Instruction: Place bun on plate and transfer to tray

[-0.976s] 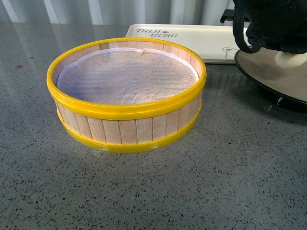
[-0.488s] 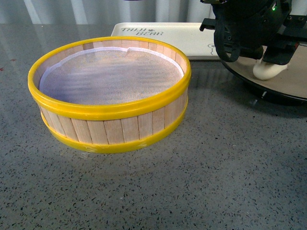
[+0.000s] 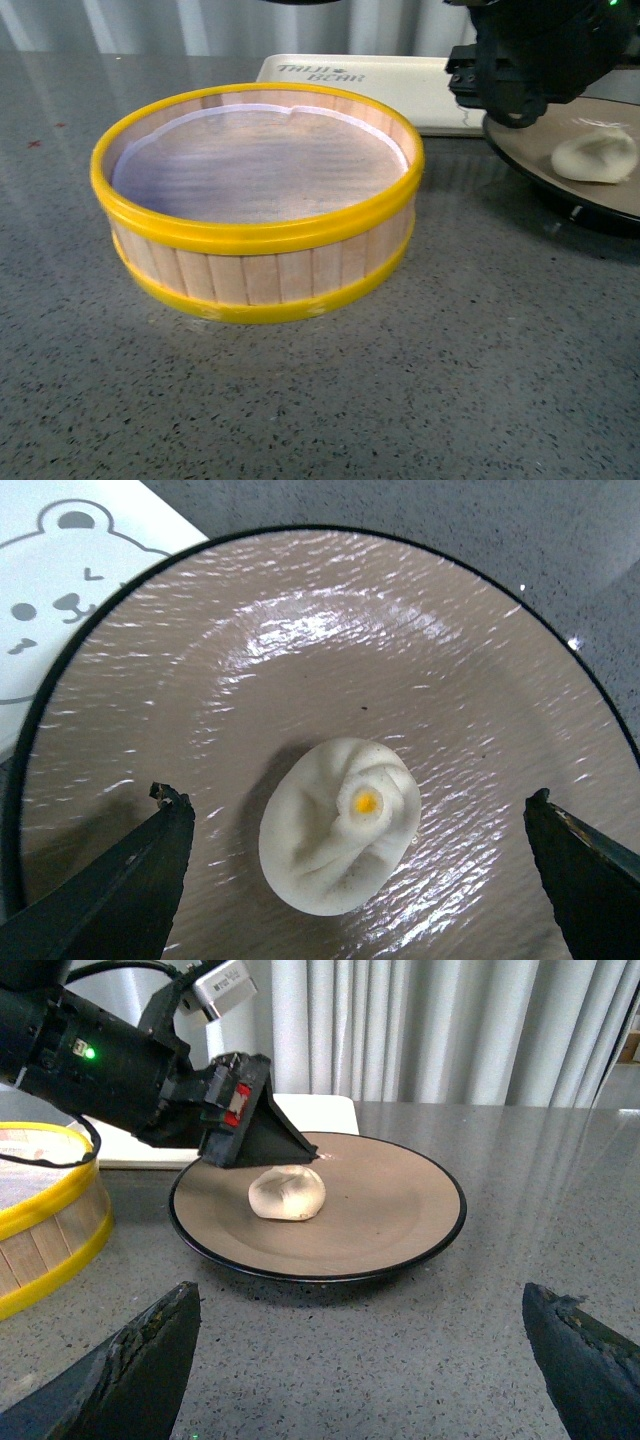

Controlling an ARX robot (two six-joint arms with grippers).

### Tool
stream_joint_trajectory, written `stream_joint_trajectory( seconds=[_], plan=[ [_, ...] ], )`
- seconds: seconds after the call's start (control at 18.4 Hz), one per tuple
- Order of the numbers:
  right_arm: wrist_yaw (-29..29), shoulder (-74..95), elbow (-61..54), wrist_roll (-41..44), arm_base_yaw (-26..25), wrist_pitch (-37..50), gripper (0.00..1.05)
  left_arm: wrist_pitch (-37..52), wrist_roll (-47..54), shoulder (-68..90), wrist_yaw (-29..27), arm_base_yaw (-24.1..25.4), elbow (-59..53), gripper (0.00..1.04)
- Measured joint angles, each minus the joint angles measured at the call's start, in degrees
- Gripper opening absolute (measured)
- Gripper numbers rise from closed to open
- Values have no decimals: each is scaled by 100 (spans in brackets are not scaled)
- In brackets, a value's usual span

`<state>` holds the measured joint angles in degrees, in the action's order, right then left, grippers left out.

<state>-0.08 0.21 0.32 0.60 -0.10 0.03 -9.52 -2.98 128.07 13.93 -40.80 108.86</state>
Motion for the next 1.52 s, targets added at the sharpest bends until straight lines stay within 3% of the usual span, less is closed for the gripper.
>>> stream_joint_trajectory(
  seconds=[0.27, 0.54, 0.7, 0.76, 0.81, 0.87, 0.98, 1.25, 1.52],
  plan=[
    [0, 0, 0, 0, 0, 0, 96, 485, -232, -859, 55, 695, -745, 98],
    [2, 0, 0, 0, 0, 0, 96, 841, -551, -1744, -769, 2017, -1604, 98],
    [-4, 0, 0, 0, 0, 0, 96, 885, -577, -1749, -850, 2044, -1703, 98],
    [0, 0, 0, 0, 0, 0, 96, 2068, -273, -1904, -1989, 1932, -2275, 88],
    [-2, 0, 0, 0, 0, 0, 96, 3112, -61, -2166, -2778, 1906, -2992, 79],
    [15, 0, 0, 0, 0, 0, 96, 3928, 55, -2505, -3088, 1945, -3757, 70],
    [4, 0, 0, 0, 0, 0, 96, 4986, 179, -3355, -3034, 2302, -5224, 51],
    [0, 0, 0, 0, 0, 0, 96, 5794, 238, -4564, -2544, 2887, -7530, 6],
    [0, 0, 0, 0, 0, 0, 96, 6078, 269, -5574, -2218, 3279, -8824, 4]
  ],
)
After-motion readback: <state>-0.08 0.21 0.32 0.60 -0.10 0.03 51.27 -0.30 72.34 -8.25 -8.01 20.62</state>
